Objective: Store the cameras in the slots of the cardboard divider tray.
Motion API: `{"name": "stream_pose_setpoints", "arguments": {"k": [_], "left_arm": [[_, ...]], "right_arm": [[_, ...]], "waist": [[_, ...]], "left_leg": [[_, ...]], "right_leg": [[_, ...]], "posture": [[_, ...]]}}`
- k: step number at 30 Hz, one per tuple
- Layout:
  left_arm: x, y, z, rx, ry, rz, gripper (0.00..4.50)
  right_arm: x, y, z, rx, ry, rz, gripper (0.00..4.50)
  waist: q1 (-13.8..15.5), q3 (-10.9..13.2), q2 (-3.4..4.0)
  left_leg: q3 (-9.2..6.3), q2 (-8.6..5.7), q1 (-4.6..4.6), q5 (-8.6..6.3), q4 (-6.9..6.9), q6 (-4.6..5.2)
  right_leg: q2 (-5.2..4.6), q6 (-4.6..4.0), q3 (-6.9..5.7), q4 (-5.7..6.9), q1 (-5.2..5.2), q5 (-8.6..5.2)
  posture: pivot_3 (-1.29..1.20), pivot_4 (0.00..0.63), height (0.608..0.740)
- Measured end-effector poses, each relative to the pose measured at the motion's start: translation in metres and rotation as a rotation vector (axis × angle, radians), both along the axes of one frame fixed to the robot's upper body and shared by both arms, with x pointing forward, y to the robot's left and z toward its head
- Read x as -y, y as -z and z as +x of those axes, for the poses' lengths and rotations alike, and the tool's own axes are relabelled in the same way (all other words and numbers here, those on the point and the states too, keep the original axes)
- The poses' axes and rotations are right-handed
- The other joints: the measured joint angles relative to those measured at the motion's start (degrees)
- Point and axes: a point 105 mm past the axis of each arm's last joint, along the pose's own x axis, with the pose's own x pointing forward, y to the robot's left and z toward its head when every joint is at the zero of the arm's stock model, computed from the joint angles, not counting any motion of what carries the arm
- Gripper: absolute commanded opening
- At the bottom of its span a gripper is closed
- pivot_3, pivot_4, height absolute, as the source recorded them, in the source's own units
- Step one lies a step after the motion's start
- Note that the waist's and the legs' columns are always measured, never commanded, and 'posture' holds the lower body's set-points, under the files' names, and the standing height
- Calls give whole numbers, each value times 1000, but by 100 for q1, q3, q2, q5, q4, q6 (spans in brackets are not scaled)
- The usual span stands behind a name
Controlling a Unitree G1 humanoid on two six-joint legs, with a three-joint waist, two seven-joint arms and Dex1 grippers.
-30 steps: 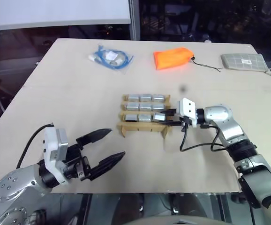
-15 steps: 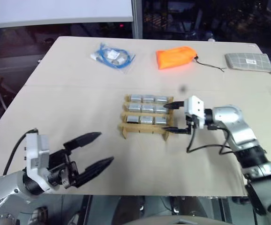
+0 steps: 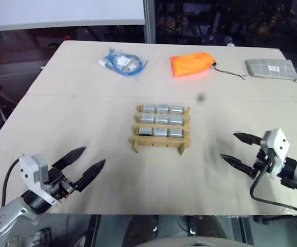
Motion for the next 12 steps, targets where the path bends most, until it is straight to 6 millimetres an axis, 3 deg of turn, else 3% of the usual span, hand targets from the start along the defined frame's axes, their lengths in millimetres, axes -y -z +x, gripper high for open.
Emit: {"name": "stream_pose_setpoints", "arguments": {"k": [12], "left_arm": [[-31, -20, 43, 72, -208, -48, 4500]], "right_arm": [[15, 16, -3, 10, 72, -20, 4404]], "waist": [[28, -4, -4]], "left_leg": [[-7, -1, -2, 15, 7, 26]], "right_leg": [[11, 2, -12, 1, 11, 1]], "posture": [[0, 150, 740]]}}
